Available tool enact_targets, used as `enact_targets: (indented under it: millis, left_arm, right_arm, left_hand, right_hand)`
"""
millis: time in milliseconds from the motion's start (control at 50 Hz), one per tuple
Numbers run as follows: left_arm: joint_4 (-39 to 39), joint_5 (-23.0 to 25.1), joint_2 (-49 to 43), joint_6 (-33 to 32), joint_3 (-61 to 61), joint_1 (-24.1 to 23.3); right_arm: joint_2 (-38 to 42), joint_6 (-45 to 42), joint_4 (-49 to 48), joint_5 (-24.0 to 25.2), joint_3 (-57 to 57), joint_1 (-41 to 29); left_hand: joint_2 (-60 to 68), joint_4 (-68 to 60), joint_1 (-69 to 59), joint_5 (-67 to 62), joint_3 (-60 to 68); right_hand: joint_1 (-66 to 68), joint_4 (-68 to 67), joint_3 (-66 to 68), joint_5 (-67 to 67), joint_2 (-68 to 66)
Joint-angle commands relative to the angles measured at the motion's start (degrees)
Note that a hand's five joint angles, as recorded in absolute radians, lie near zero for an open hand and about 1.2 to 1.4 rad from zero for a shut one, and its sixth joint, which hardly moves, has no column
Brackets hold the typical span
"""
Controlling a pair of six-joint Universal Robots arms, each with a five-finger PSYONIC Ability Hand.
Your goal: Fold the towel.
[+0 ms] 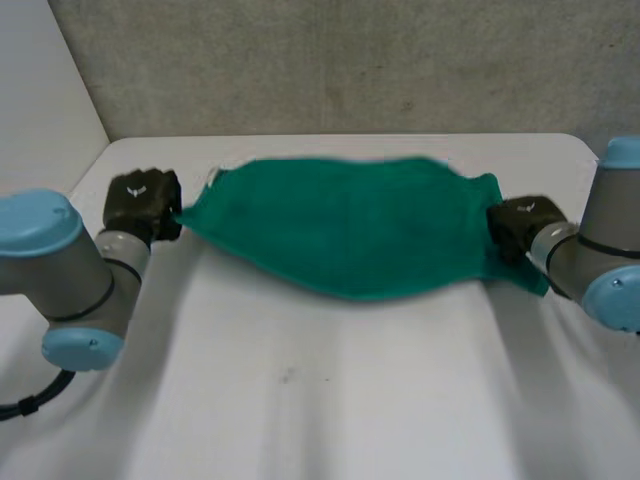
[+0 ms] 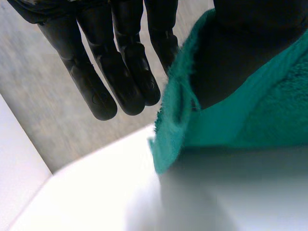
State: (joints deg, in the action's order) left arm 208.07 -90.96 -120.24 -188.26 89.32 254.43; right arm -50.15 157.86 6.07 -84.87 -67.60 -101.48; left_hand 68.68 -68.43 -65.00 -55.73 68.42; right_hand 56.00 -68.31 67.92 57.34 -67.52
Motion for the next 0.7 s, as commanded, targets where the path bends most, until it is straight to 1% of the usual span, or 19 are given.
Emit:
enact_targets:
  millis: [20, 60, 140, 200, 260, 280, 340, 440, 540, 640, 700]
  left_arm:
    - [-0.38, -0.01, 0.79, -0.36, 2.08, 0.01]
    - [-0.38, -0.01, 2.28, -0.44, 2.87, 0.01]
    - [-0.21, 0.08, 5.44, -0.18, 5.24, 0.54]
    - [-0.38, 0.08, 6.77, 0.0, 5.86, 0.63]
    - [-0.38, 0.08, 8.18, 0.0, 6.83, 0.63]
    - [-0.38, 0.08, 8.62, 0.0, 7.27, 0.54]
    - [-0.38, 0.08, 9.14, 0.08, 7.71, 0.54]
    - [-0.38, 0.08, 9.23, 0.08, 7.89, 0.54]
    - [-0.29, 0.08, 9.23, 0.08, 7.89, 0.63]
    - [-0.29, 0.17, 9.23, 0.17, 7.89, 0.72]
    - [-0.29, 0.08, 9.23, 0.08, 7.89, 0.72]
  right_arm:
    - [1.82, 0.52, 2.89, -0.03, -0.16, 0.5]
    - [0.42, 1.04, 3.15, 0.23, -1.12, 0.76]
    - [-5.03, 3.5, 3.07, 1.54, -5.33, 1.37]
    - [-6.18, 4.03, 3.07, 2.42, -6.66, 1.73]
    - [-9.6, 4.3, 3.07, 5.75, -12.18, 4.79]
    - [-9.61, 4.3, 3.07, 5.77, -12.2, 4.8]
    - [-13.21, 4.3, 0.88, 8.75, -17.81, 6.82]
    - [-13.66, 4.21, -3.26, 9.72, -21.6, 9.02]
    - [-13.3, 4.39, -4.05, 9.55, -22.4, 9.81]
    - [-9.54, 4.3, -5.89, 9.46, -21.87, 9.9]
    - [-7.86, 4.21, -6.95, 9.2, -21.34, 9.99]
  left_hand:
    - [11.32, -11.57, -15.0, -14.27, 11.58]
    - [11.32, -11.57, -15.0, -14.27, 11.58]
    - [11.32, -11.57, -15.0, -14.27, 11.58]
    - [11.32, -11.57, -15.0, -14.27, 11.58]
    - [11.32, -11.57, -15.0, -14.27, 11.58]
    - [11.32, -11.57, -15.0, -14.27, 11.58]
    - [11.32, -11.57, -15.0, -14.27, 11.58]
    - [11.32, -11.57, -15.0, -14.27, 11.58]
    - [11.32, -11.57, -15.0, -14.27, 11.58]
    - [11.32, -11.57, -15.0, -14.27, 11.58]
    - [11.32, -11.57, -15.0, -14.27, 11.58]
  right_hand:
    - [-15.42, 27.73, -27.34, -26.76, 26.94]
    - [-20.17, 32.47, -32.08, -31.5, 31.68]
    - [-26.89, 39.2, -38.81, -38.23, 38.41]
    - [-27.08, 39.38, -39.0, -38.42, 38.6]
    - [-27.25, 39.55, -39.16, -38.58, 38.77]
    - [-27.25, 39.55, -39.17, -38.59, 38.77]
    - [-26.91, 39.22, -38.83, -38.25, 38.43]
    - [-25.74, 38.04, -37.65, -37.07, 37.25]
    - [-24.56, 36.86, -36.47, -35.89, 36.08]
    - [-17.17, 29.48, -29.09, -28.51, 28.69]
    - [-15.15, 27.45, -27.06, -26.48, 26.67]
